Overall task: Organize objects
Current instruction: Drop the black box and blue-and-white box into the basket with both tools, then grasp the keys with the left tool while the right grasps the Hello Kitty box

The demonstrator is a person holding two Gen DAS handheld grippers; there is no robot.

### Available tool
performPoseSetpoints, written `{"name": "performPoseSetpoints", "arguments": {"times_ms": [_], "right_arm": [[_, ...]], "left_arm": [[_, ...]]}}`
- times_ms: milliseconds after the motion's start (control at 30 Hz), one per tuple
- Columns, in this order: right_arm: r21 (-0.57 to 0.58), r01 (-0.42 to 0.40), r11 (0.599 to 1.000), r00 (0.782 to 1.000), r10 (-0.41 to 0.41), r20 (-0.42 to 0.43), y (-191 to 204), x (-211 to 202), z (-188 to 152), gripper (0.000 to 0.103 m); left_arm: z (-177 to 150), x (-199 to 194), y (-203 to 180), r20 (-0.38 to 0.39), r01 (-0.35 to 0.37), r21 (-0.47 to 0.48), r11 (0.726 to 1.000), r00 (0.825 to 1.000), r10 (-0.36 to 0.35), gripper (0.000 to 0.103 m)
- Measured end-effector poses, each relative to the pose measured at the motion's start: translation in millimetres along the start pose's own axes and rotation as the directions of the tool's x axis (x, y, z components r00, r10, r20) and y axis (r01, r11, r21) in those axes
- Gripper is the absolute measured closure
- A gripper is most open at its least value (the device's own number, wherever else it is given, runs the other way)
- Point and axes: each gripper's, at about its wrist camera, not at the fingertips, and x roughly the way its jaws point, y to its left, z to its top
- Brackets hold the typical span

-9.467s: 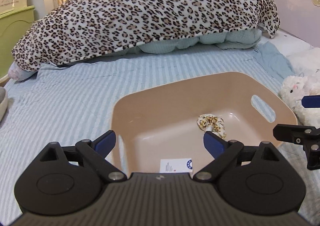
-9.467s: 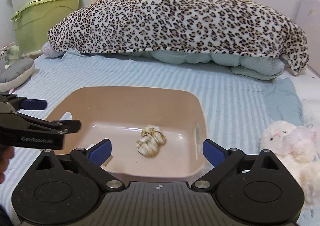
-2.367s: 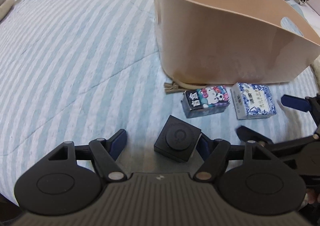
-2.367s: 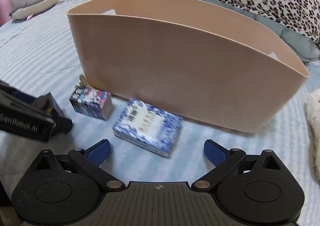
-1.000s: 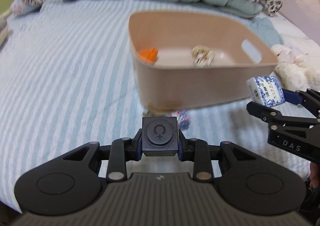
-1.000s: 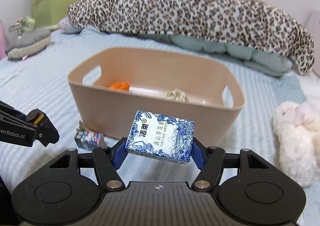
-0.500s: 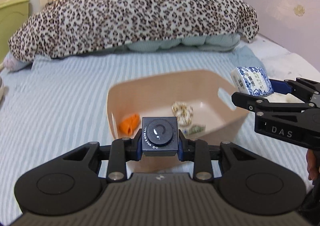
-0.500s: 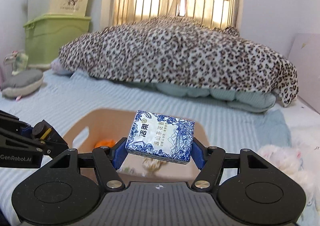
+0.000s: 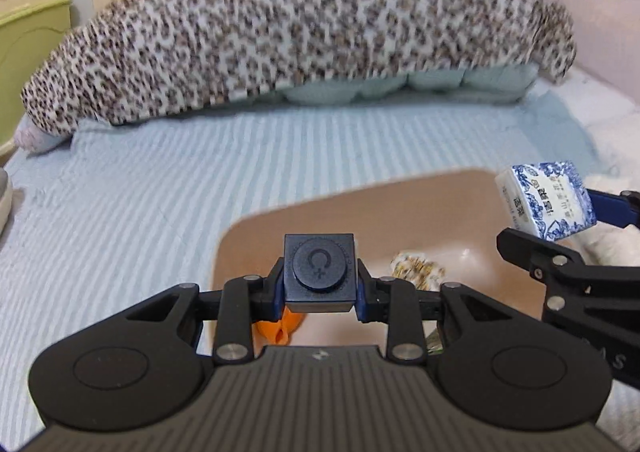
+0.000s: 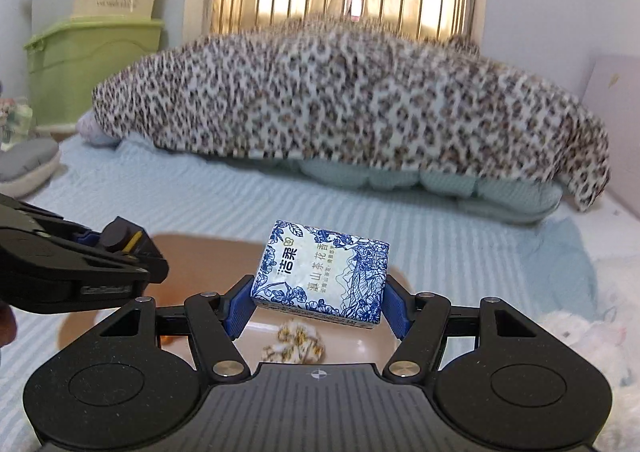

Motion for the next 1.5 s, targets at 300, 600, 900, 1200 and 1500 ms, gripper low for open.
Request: {"name": "performPoseSetpoints", "arguments": {"times_ms": [300,600,900,1200,1500], "right_arm": [[-0.057,-0.001,0.998,0.986,-0.009,-0.168,8,54,-24,0.04],[-0.059,0.029,0.998,0.988,-0.037,-0.149,6,39,-28,0.014],[-0.056,0.025,0.998,0.996,-0.03,-0.086,1,-24,-13,0.0],[-0.064,-0.004,0.998,0.984,-0.007,-0.176,22,-47,-52,0.0],[-0.065,-0.026,0.998,0.961,0.007,-0.276,50,-39,-94,0.0]], "left_arm": [[-21,55,10,-0.167,-0.006,-0.011,1.0,0.986,0.004,0.07],[-16,17,14,-0.077,0.022,-0.016,1.0,0.997,-0.023,0.03],[-27,-53,21,-0.012,0.032,0.021,0.999,0.999,-0.032,0.025],[-70,-81,48,-0.064,-0.002,0.033,0.999,0.998,0.005,0.025],[-121,-57,73,-0.166,-0.036,0.021,0.999,0.985,0.039,0.025]]}}
